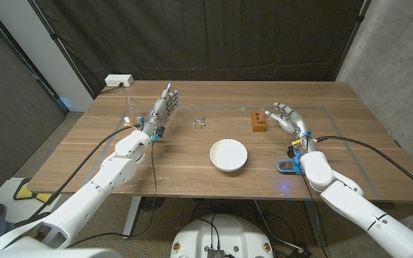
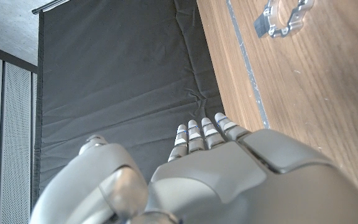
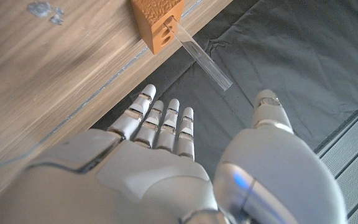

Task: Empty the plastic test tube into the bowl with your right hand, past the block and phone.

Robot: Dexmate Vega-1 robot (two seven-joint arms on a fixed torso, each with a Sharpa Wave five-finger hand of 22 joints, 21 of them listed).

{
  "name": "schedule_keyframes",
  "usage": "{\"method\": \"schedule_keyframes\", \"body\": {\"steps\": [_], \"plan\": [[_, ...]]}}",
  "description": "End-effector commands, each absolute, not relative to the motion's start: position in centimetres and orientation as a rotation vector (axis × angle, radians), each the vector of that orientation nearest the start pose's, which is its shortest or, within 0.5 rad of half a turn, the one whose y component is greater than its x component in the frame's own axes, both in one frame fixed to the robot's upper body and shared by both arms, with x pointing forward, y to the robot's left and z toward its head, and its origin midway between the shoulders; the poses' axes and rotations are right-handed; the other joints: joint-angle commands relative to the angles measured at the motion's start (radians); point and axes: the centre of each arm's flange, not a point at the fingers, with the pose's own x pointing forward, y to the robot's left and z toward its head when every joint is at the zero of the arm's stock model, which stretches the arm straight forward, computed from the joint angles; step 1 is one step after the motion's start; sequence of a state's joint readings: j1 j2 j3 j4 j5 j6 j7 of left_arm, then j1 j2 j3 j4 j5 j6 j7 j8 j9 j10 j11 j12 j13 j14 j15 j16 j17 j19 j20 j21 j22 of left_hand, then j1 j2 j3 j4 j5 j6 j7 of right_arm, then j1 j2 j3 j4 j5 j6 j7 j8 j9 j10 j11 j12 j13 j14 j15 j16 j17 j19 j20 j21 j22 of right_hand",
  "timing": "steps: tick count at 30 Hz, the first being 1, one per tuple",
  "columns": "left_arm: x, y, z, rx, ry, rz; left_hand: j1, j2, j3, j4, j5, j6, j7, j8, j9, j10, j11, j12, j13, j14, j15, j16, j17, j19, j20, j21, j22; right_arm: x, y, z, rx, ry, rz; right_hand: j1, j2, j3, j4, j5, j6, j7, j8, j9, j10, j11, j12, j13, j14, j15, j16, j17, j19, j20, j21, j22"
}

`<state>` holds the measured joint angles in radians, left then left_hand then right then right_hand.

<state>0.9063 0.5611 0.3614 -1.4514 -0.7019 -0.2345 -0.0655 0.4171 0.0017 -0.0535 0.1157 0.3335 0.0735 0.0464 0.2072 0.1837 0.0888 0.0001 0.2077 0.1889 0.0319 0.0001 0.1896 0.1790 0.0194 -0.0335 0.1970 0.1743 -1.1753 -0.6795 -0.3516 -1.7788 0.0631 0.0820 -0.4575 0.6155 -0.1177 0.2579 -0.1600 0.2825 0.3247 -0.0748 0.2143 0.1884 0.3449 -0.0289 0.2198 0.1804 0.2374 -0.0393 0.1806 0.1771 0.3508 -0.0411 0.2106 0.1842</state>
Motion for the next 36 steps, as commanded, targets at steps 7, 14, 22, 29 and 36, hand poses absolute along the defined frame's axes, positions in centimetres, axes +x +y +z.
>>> {"method": "schedule_keyframes", "body": {"steps": [7, 14, 22, 29, 36], "plan": [[62.0, 28.1, -2.8, -0.07, -0.606, -0.295, -0.002, 0.006, -0.009, 0.004, 0.005, 0.011, 0.004, 0.001, 0.004, 0.009, -0.003, 0.004, 0.001, 0.01, -0.002, 0.002, 0.003, -0.008, -0.02, 0.002, 0.006, 57.0, -25.8, -6.7, -0.611, -0.62, -0.133, 0.026, -0.003, -0.011, 0.011, 0.02, 0.007, -0.003, -0.005, 0.005, -0.002, -0.037, -0.003, 0.003, -0.006, -0.009, 0.003, 0.002, -0.009, -0.048, -0.004, 0.002], [62.0, 28.2, -2.8, -0.073, -0.604, -0.29, -0.001, 0.006, -0.011, 0.003, 0.004, 0.012, 0.003, 0.001, 0.004, 0.011, -0.002, 0.004, 0.001, 0.009, -0.001, 0.002, 0.003, -0.008, -0.019, 0.002, 0.006, 57.4, -25.8, -6.6, -0.629, -0.607, -0.157, 0.051, 0.003, -0.015, 0.012, 0.034, 0.042, -0.021, 0.003, 0.005, 0.061, -0.08, 0.018, 0.003, 0.032, -0.017, 0.013, 0.003, 0.016, -0.049, 0.004, 0.003], [62.2, 28.2, -2.7, -0.072, -0.605, -0.292, 0.0, 0.007, -0.013, 0.003, 0.004, 0.014, 0.006, 0.001, 0.004, 0.011, -0.002, 0.003, 0.001, 0.009, -0.001, 0.001, 0.003, -0.009, -0.018, 0.002, 0.006, 57.7, -25.7, -6.5, -0.643, -0.606, -0.162, 0.095, 0.016, -0.012, 0.01, 0.049, 0.09, -0.027, 0.012, 0.007, 0.115, -0.082, 0.03, 0.002, 0.097, -0.046, 0.024, 0.004, 0.078, -0.068, 0.023, 0.004], [62.3, 28.0, -2.5, -0.069, -0.604, -0.294, 0.0, 0.008, -0.014, 0.003, 0.004, 0.016, 0.004, 0.001, 0.004, 0.01, -0.002, 0.002, 0.001, 0.009, -0.001, 0.001, 0.004, -0.011, -0.016, 0.001, 0.006, 58.0, -25.6, -6.3, -0.65, -0.607, -0.175, 0.114, 0.021, -0.014, 0.014, 0.055, 0.091, -0.013, 0.005, 0.009, 0.141, -0.068, 0.033, 0.003, 0.164, -0.072, 0.036, 0.006, 0.137, -0.091, 0.039, 0.004], [62.3, 28.0, -2.4, -0.065, -0.603, -0.289, 0.0, 0.009, -0.017, 0.003, 0.003, 0.016, 0.002, -0.001, 0.004, 0.009, -0.002, 0.001, 0.001, 0.001, -0.003, -0.002, 0.004, -0.036, -0.004, -0.007, 0.007, 58.1, -25.4, -6.2, -0.656, -0.614, -0.183, 0.128, 0.028, -0.018, 0.02, 0.056, 0.177, -0.036, 0.031, 0.012, 0.215, -0.092, 0.053, 0.003, 0.204, -0.083, 0.034, 0.007, 0.168, -0.095, 0.043, 0.005]]}}
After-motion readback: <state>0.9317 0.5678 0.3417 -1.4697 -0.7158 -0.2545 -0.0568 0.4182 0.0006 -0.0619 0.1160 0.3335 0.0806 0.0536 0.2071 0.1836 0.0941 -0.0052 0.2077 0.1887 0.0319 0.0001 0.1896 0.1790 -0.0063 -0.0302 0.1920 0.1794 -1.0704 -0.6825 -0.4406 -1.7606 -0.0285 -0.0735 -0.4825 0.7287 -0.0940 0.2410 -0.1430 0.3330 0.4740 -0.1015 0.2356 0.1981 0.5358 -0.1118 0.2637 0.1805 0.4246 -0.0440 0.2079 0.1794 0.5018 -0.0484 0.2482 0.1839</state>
